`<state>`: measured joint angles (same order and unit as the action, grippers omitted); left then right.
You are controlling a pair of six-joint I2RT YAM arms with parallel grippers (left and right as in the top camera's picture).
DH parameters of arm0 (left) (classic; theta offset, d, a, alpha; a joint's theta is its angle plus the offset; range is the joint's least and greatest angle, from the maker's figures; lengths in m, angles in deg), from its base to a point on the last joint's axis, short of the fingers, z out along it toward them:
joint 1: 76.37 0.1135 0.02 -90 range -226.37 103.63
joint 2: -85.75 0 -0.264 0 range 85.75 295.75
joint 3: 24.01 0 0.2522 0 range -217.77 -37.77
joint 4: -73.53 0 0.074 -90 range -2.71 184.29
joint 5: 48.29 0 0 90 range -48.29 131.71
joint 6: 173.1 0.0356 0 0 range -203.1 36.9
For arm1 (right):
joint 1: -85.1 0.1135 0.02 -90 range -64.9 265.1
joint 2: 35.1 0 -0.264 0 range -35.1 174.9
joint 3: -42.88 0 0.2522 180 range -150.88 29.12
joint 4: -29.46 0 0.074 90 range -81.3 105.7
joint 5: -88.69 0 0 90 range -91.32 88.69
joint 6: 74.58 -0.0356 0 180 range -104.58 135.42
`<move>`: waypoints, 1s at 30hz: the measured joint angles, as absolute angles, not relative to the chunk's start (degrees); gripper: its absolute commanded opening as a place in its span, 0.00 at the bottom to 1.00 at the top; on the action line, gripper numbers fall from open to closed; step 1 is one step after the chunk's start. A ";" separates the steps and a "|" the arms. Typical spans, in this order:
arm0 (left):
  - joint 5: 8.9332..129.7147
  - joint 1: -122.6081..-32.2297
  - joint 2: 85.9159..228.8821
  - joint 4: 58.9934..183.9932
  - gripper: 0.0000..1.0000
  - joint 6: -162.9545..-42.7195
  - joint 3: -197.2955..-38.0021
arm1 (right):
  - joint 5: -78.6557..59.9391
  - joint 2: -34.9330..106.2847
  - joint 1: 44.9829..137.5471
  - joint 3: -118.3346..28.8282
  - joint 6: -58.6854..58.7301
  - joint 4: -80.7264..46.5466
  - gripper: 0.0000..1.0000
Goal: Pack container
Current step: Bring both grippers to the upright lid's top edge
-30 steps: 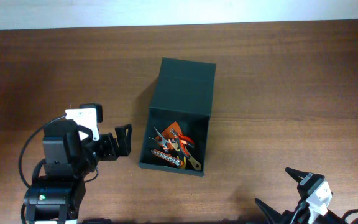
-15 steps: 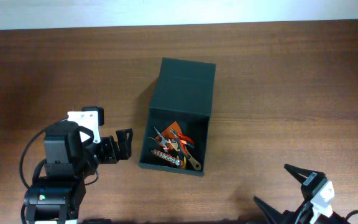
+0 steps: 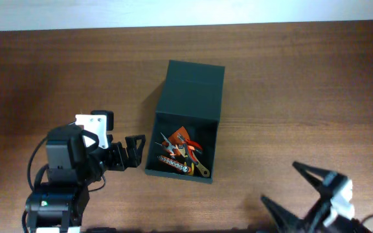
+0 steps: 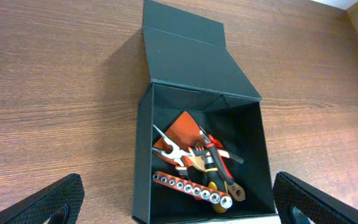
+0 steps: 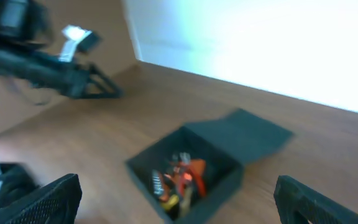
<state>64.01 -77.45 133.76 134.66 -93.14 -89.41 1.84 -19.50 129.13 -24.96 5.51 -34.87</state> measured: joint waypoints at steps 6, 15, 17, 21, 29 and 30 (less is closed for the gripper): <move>65.89 -77.19 143.68 134.51 0.99 -93.14 -96.78 | 13.65 -2.74 129.13 -34.32 3.41 -36.25 0.99; 70.29 -74.02 161.10 132.39 0.73 -93.32 -104.40 | 24.49 22.31 128.59 -48.65 5.49 -38.87 0.79; 71.99 -73.30 164.16 131.45 0.59 -93.45 -104.43 | 25.03 26.40 128.21 -49.81 7.10 -39.09 0.50; 75.64 -72.32 170.02 129.00 0.11 -93.45 -104.43 | 24.42 33.46 125.92 -50.18 8.13 -39.55 0.04; 78.24 -72.16 178.37 125.09 0.02 -97.19 -104.56 | 10.11 45.13 108.26 -50.25 2.82 -39.02 0.04; 78.37 -72.16 179.42 124.76 0.02 -97.89 -104.75 | 5.87 46.96 104.52 -50.27 1.73 -38.91 0.04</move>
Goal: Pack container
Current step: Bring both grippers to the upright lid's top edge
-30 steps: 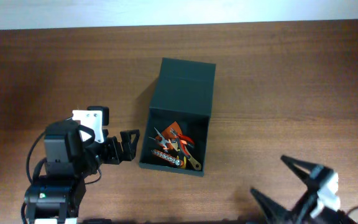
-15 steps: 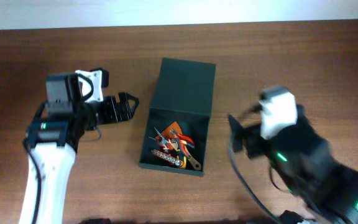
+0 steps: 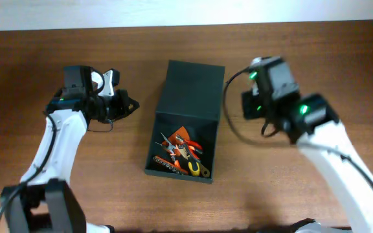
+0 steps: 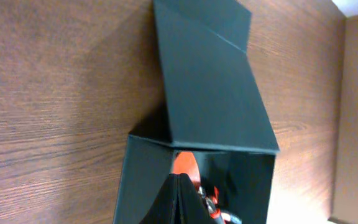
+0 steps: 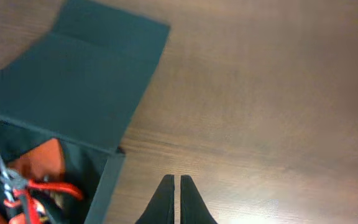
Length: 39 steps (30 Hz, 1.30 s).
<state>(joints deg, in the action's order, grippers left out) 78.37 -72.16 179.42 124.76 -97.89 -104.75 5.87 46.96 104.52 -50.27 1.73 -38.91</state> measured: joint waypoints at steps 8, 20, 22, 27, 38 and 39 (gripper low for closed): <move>78.66 -72.16 188.12 123.41 0.02 -103.39 -108.71 | -19.51 61.04 88.48 -50.29 -2.43 -38.67 0.04; 79.47 -73.39 196.95 121.07 0.02 -106.87 -110.22 | -34.31 75.55 88.00 -50.29 -4.33 -34.78 0.04; 80.32 -74.06 198.28 119.95 0.02 -107.46 -110.24 | -35.36 76.28 88.11 -50.29 -4.66 -33.84 0.04; 81.26 -76.03 201.25 118.99 0.02 -108.49 -110.28 | -36.95 77.37 89.35 -50.29 -5.84 -31.72 0.04; 81.89 -78.74 202.57 114.23 0.02 -110.39 -110.33 | -37.61 81.39 94.82 -50.34 -9.90 -25.03 0.04; 81.89 -78.85 202.57 113.99 0.02 -110.41 -110.33 | -37.63 81.72 95.14 -50.34 -10.23 -24.66 0.04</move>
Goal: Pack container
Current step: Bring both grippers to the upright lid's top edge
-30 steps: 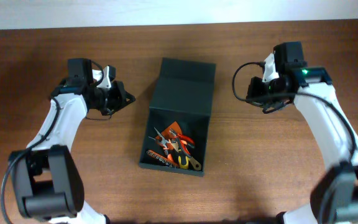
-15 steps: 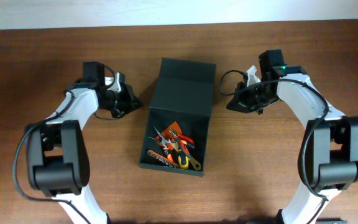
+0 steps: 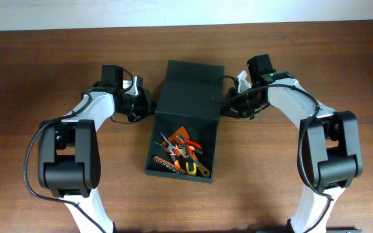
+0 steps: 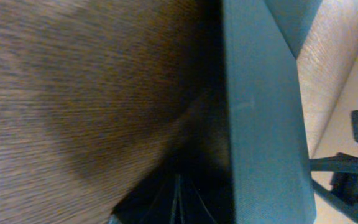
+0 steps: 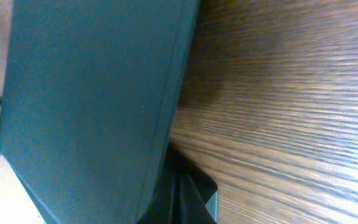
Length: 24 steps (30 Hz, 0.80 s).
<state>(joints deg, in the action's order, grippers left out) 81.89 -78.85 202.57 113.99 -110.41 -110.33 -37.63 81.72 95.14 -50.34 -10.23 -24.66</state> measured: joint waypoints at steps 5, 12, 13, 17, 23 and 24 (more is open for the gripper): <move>81.83 -78.94 202.57 112.06 0.02 -110.43 -110.33 | -37.41 82.53 95.54 -50.32 -11.19 -23.24 0.04; 82.37 -78.72 202.57 109.48 0.02 -110.43 -110.33 | -36.93 82.85 95.54 -50.34 -11.63 -19.26 0.04; 82.44 -78.70 202.57 109.16 0.02 -110.43 -110.33 | -36.82 82.85 95.54 -50.32 -11.63 -18.41 0.04; 82.59 -78.50 202.57 108.56 0.02 -110.43 -110.33 | -36.76 82.88 95.54 -50.32 -11.58 -14.96 0.04; 83.86 -78.24 202.57 106.99 0.02 -109.19 -110.33 | -36.82 82.94 95.39 -50.32 -8.96 -11.20 0.04; 83.99 -78.19 202.57 106.90 0.02 -108.62 -110.33 | -36.84 82.94 95.39 -50.34 -7.91 -11.18 0.04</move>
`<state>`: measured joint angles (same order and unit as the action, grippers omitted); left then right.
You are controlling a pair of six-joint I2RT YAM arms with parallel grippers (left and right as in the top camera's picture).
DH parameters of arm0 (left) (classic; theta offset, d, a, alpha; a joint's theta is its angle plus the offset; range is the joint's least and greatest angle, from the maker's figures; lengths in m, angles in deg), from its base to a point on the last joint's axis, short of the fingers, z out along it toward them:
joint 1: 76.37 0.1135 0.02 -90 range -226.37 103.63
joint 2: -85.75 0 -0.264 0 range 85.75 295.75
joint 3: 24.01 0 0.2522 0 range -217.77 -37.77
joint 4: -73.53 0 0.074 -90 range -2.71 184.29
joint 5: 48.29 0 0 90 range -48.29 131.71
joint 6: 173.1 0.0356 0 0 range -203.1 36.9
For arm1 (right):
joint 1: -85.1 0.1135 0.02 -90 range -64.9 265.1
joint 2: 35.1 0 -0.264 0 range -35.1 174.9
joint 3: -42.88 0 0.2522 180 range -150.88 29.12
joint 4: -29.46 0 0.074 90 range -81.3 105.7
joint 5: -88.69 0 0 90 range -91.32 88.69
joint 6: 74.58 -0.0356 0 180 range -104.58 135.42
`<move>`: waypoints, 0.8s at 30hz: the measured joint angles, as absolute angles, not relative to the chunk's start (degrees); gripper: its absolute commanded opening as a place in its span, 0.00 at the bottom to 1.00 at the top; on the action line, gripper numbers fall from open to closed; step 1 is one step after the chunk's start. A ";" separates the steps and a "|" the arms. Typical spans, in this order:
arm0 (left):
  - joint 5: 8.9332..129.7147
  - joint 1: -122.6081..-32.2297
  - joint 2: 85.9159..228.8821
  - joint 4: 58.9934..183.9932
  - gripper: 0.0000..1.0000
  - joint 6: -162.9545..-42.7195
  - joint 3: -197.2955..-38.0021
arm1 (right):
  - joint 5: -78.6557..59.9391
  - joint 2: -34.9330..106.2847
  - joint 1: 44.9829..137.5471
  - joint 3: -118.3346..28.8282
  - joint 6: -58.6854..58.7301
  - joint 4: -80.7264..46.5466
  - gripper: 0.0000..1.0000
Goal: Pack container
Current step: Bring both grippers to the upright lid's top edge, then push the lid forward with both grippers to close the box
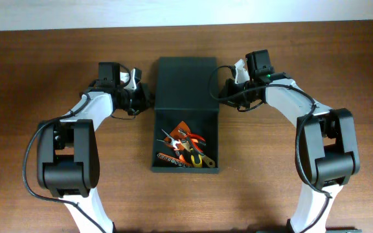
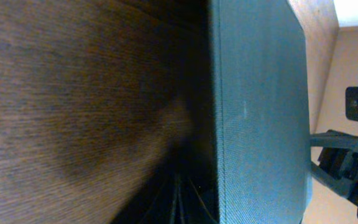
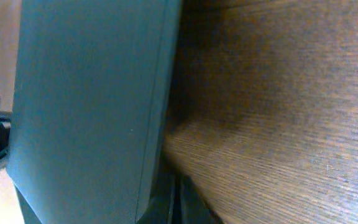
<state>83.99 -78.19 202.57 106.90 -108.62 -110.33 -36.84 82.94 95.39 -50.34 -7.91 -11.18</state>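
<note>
A dark green box (image 1: 216, 139) lies open mid-table, square to the table edges. Inside are red-handled pliers (image 1: 185, 137), an orange piece and a bit strip (image 1: 172, 158). Its hinged lid (image 1: 186, 81) extends away from me. My left gripper (image 1: 146, 99) is shut, its tip against the lid's left edge. My right gripper (image 1: 223, 97) is shut at the lid's right edge. The left wrist view shows the lid (image 2: 260, 106) filling the right side, with a dark shadow beside it. In the right wrist view the lid (image 3: 86, 106) fills the left.
Brown wooden table (image 1: 316, 162) all around the box. A pale wall strip (image 1: 186, 11) runs along the far edge. Both arms reach in from the near side and bend toward the lid.
The box was skewed and now sits straight, shifted slightly left and farther from me. Both shut grippers stay at the lid's side edges, a little farther back.
Both grippers were open near the front edge, the box skewed with its lid laid back. Then both were shut, off to either side of the lid. Later their tips were at the lid's edges. Now the box is squared between them.
</note>
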 measured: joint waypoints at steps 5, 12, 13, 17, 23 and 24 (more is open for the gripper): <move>84.34 -78.17 202.57 106.86 0.02 -104.75 -110.79 | -36.78 82.94 95.47 -50.32 -2.27 -10.98 0.04; 84.38 -78.06 202.63 106.31 0.02 -98.50 -113.82 | -36.80 82.94 95.93 -50.32 5.36 -10.06 0.04; 84.38 -78.06 202.63 105.92 0.02 -97.80 -114.09 | -36.82 82.94 95.95 -50.32 6.14 -9.58 0.04; 84.38 -77.93 202.63 103.56 0.02 -95.94 -114.41 | -36.91 82.94 96.00 -50.34 8.22 -7.48 0.04; 84.41 -77.76 202.65 102.97 0.02 -94.85 -114.41 | -36.93 82.40 96.04 -50.32 10.32 -6.46 0.04; 84.51 -77.74 202.65 102.86 0.02 -94.80 -114.44 | -36.93 82.11 96.08 -50.32 10.82 -6.52 0.04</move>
